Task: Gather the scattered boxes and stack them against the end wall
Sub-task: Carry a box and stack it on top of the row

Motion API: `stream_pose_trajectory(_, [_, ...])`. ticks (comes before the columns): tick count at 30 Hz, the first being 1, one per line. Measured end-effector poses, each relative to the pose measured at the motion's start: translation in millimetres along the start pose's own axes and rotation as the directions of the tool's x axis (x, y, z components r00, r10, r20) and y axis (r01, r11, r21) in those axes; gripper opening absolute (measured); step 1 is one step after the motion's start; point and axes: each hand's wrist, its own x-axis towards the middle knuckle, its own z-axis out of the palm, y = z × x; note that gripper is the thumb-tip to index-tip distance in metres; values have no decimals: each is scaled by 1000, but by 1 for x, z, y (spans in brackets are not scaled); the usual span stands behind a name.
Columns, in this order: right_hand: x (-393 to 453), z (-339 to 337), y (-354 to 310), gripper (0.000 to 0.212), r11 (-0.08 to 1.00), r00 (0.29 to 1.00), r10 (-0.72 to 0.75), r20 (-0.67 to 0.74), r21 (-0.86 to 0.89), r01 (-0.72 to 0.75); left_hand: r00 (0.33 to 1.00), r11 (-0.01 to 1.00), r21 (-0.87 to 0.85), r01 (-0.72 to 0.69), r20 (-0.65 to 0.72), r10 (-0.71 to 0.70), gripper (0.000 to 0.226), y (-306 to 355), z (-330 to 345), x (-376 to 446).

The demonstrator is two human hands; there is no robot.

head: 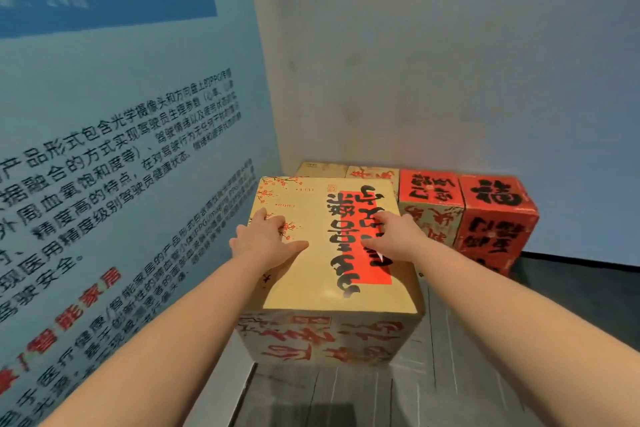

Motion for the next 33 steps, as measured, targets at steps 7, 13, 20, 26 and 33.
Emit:
stream_pose_trajectory(7, [130,-55,-15,52,998,991,63,-122,36,-58,991,991,13,-135,-1,135,75,43,-32,173])
stream_pose_trajectory(13, [264,-83,-1,55,997,992,78,-103,5,-78,991,991,7,-131,20,130,75,82,-25,296])
stream_pose_trajectory(20, [432,-109,5,62,999,998,49,-51,7,-48,999,999,0,-33,33,33,74,120,-22,438])
stream_pose_trajectory(26, [536,-140,11,61,999,997,51,-50,20,-50,999,999,5,-31,32,31,71,153,-27,536])
stream_pose_trajectory(33, [646,-158,20,58,995,992,94,-90,48,-90,995,995,25,-94,29,93,75,177,-17,664])
